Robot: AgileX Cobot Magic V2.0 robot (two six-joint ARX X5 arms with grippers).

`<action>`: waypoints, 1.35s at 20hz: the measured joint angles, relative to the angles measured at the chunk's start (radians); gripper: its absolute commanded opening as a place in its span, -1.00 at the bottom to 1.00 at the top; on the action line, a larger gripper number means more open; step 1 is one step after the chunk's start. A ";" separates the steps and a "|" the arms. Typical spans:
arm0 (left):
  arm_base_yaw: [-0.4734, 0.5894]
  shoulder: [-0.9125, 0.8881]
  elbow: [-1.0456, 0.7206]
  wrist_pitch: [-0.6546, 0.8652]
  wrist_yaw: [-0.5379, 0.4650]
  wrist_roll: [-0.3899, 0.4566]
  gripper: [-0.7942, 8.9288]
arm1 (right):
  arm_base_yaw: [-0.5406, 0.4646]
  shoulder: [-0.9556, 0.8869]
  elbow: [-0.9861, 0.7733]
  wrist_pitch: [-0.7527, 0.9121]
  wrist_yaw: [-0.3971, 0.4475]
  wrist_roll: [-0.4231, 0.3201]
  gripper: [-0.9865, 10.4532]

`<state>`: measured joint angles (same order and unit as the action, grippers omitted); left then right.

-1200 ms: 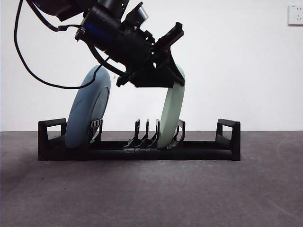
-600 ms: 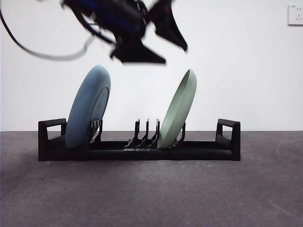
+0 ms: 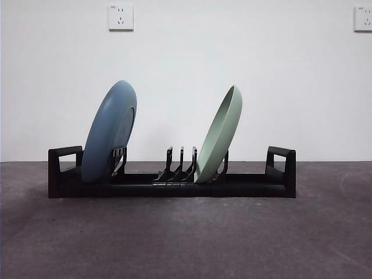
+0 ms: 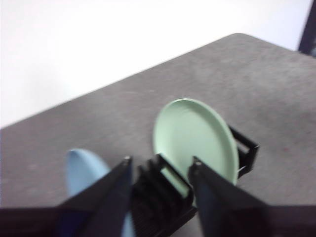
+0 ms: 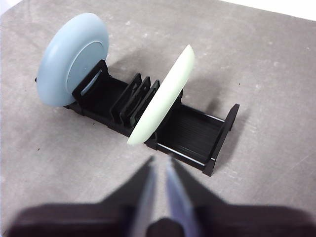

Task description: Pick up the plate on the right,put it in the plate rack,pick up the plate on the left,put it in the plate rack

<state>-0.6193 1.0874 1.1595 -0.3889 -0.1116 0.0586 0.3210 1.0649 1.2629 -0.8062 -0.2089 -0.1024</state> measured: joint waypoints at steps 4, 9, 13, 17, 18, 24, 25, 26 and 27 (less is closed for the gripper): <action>0.032 -0.093 0.000 -0.190 -0.093 0.035 -0.85 | 0.000 -0.010 -0.014 0.059 0.001 0.001 -0.86; 0.043 -0.272 -0.138 -0.205 -0.140 0.045 -0.85 | 0.000 -0.140 -0.237 0.297 0.022 0.061 -0.86; 0.043 -0.464 -0.345 -0.146 -0.175 0.032 -0.85 | 0.000 -0.253 -0.469 0.463 0.082 0.106 -0.86; 0.043 -0.620 -0.520 -0.095 -0.175 0.003 -0.85 | 0.007 -0.373 -0.660 0.603 0.117 0.140 -0.85; 0.043 -0.641 -0.540 -0.087 -0.174 0.001 -0.85 | 0.009 -0.385 -0.683 0.603 0.135 0.142 -0.85; 0.043 -0.644 -0.547 -0.062 -0.173 0.000 -0.84 | 0.008 -0.365 -0.697 0.589 0.239 0.174 -0.82; 0.043 -0.644 -0.547 -0.061 -0.173 0.000 -0.84 | 0.007 -0.365 -0.697 0.590 0.239 0.179 -0.82; 0.043 -0.642 -0.547 -0.061 -0.173 0.000 -0.84 | 0.006 -0.365 -0.697 0.591 0.239 0.183 -0.82; 0.043 -0.640 -0.547 -0.061 -0.174 0.000 -0.84 | 0.006 -0.365 -0.697 0.590 0.239 0.187 -0.82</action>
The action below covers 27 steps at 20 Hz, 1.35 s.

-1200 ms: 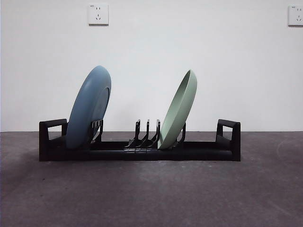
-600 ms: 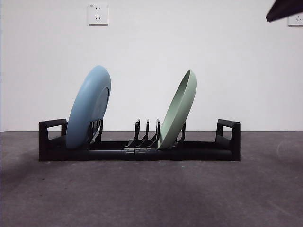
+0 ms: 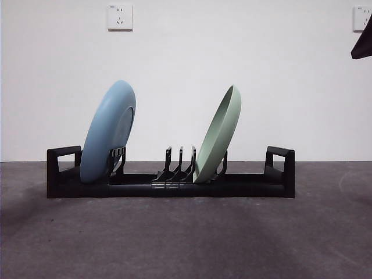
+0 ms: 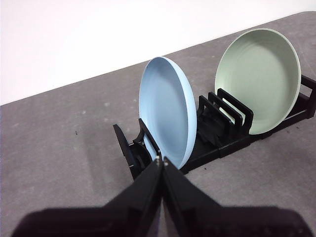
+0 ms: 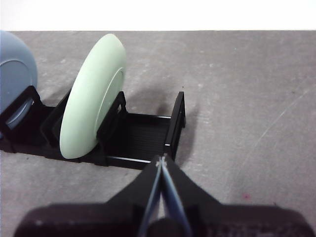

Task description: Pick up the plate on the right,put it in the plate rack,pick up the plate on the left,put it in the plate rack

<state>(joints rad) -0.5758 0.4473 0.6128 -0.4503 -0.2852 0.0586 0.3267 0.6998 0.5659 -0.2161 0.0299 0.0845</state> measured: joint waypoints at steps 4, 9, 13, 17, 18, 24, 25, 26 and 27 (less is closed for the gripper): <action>0.000 0.002 0.000 -0.001 0.000 0.000 -0.84 | 0.000 0.000 0.000 0.000 0.000 0.005 -0.82; 0.000 0.002 0.000 -0.023 -0.027 0.030 -0.84 | 0.000 0.000 0.000 0.000 0.000 0.006 -0.82; 0.071 -0.060 -0.034 -0.023 0.024 0.053 -0.84 | 0.000 0.000 0.000 0.000 0.000 0.006 -0.82; 0.246 -0.203 -0.207 0.174 0.220 0.054 -0.84 | 0.000 0.000 0.000 0.000 0.000 0.006 -0.82; 0.289 -0.245 -0.261 0.213 0.257 0.054 -0.84 | 0.000 0.000 0.000 0.000 0.000 0.006 -0.82; 0.454 -0.403 -0.486 0.239 0.341 0.038 -0.84 | 0.000 0.000 0.000 0.000 0.000 0.006 -0.82; 0.471 -0.416 -0.508 0.239 0.341 0.034 -0.84 | 0.000 0.000 0.000 0.000 0.000 0.006 -0.82; 0.488 -0.430 -0.530 0.240 0.341 0.033 -0.84 | 0.000 0.000 0.000 0.000 0.000 0.006 -0.82; 0.500 -0.438 -0.546 0.240 0.341 0.029 -0.84 | 0.000 0.000 0.000 0.000 0.000 0.006 -0.82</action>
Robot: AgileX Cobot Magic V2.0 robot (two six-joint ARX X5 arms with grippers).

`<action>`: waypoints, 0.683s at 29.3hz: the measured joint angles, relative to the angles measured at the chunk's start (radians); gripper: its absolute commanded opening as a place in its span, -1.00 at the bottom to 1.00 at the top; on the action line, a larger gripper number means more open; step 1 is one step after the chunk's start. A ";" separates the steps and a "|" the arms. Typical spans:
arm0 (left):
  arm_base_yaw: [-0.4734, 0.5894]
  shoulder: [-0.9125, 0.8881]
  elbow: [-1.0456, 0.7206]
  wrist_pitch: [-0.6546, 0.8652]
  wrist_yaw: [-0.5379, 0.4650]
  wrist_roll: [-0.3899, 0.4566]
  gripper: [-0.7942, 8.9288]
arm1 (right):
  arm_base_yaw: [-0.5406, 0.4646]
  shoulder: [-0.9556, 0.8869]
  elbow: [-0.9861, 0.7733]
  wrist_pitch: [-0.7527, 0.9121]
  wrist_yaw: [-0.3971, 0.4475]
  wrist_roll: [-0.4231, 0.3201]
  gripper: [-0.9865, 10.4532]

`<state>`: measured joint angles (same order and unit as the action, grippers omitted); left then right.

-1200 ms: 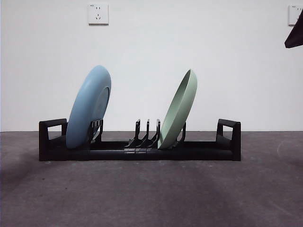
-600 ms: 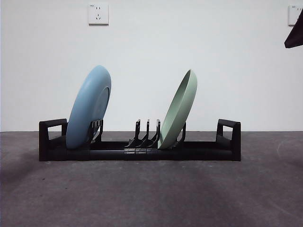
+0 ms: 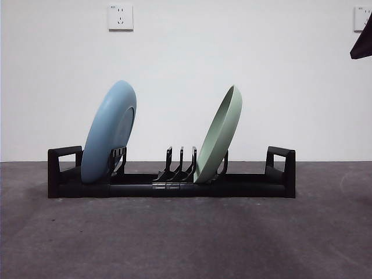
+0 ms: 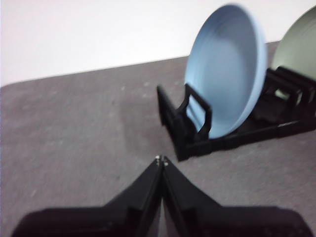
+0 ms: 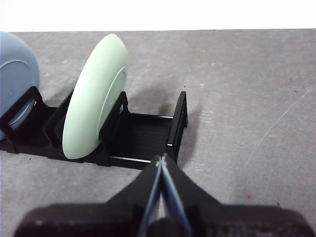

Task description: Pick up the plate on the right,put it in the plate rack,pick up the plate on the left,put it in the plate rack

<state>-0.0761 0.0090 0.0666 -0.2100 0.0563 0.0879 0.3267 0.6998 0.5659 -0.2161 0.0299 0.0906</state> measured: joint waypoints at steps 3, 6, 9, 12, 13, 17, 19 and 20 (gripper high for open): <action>0.029 -0.003 -0.037 0.011 0.000 -0.003 -0.84 | 0.000 0.000 0.000 0.000 0.000 0.000 -0.82; 0.039 -0.004 -0.044 0.017 0.000 -0.003 -0.84 | 0.000 0.000 0.000 0.000 0.000 0.000 -0.82; 0.041 -0.004 -0.044 0.017 0.000 -0.011 -0.84 | 0.000 0.000 0.000 0.000 0.000 0.000 -0.82; 0.041 -0.004 -0.044 0.017 -0.001 -0.014 -0.84 | 0.000 0.000 0.000 0.000 0.000 0.000 -0.82; 0.041 -0.004 -0.044 0.017 -0.001 -0.014 -0.84 | 0.000 0.000 0.000 0.000 0.000 0.000 -0.82; 0.041 -0.004 -0.044 0.018 -0.001 -0.014 -0.84 | 0.000 0.000 0.000 0.000 0.000 0.000 -0.82; 0.041 -0.004 -0.044 0.017 -0.001 -0.014 -0.84 | 0.000 0.000 0.000 0.000 0.000 0.000 -0.82; 0.042 -0.004 -0.044 0.018 -0.001 -0.014 -0.84 | 0.000 0.000 0.000 0.000 0.000 0.000 -0.82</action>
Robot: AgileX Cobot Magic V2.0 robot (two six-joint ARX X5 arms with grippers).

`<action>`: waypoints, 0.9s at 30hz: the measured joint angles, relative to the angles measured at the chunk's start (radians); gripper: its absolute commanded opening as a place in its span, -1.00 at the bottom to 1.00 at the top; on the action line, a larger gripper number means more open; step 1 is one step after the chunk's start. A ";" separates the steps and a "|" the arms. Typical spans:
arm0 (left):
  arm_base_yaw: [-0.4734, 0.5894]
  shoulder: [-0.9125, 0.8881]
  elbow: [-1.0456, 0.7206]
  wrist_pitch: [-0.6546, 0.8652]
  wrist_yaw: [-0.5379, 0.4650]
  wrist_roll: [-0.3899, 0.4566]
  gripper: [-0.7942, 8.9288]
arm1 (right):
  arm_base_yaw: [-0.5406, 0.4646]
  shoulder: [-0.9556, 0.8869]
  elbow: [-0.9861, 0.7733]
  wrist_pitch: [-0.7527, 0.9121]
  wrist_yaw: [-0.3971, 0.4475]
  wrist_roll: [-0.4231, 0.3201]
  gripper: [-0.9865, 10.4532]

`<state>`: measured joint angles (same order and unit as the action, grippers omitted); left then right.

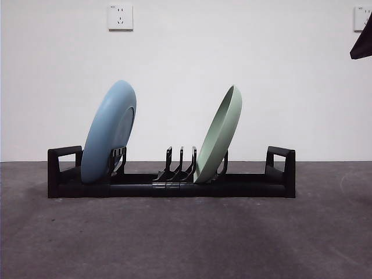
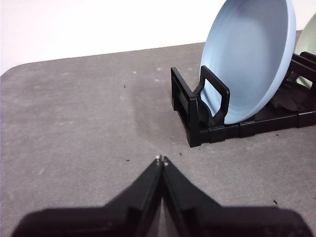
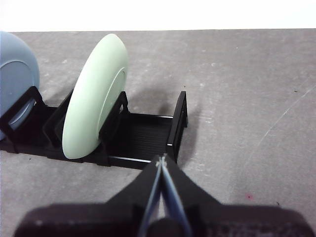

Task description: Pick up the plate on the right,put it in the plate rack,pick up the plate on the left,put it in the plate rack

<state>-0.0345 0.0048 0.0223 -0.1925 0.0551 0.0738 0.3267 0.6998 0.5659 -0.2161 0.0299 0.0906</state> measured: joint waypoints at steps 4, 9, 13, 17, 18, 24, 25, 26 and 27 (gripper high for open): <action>0.000 0.000 0.000 0.000 0.000 0.000 -0.84 | 0.000 0.000 0.000 0.000 0.000 0.000 -0.82; 0.000 0.000 0.000 0.000 0.000 0.000 -0.84 | -0.008 -0.055 0.000 -0.022 0.036 -0.057 -0.82; 0.000 0.000 0.000 0.000 0.000 0.000 -0.84 | -0.087 -0.241 -0.057 -0.008 0.042 -0.144 -0.82; 0.000 0.000 0.000 0.000 0.000 0.000 -0.84 | -0.193 -0.458 -0.223 -0.013 -0.057 -0.154 -0.82; 0.000 0.000 0.000 0.000 0.000 0.000 -0.84 | -0.206 -0.497 -0.261 -0.015 -0.061 -0.155 -0.82; 0.000 0.000 0.000 0.000 0.000 0.000 -0.84 | -0.221 -0.621 -0.427 0.008 -0.080 -0.142 -0.82; 0.000 0.000 0.000 0.000 0.000 0.000 -0.84 | -0.221 -0.634 -0.447 0.014 -0.080 -0.138 -0.82; 0.000 0.000 0.000 0.000 0.000 0.000 -0.84 | -0.221 -0.649 -0.467 0.016 -0.082 -0.131 -0.82; 0.000 0.000 0.000 0.000 0.000 0.000 -0.84 | -0.221 -0.661 -0.484 0.015 -0.082 -0.124 -0.82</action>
<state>-0.0345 0.0048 0.0223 -0.1925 0.0551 0.0734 0.1055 0.0387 0.0814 -0.2008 -0.0517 -0.0334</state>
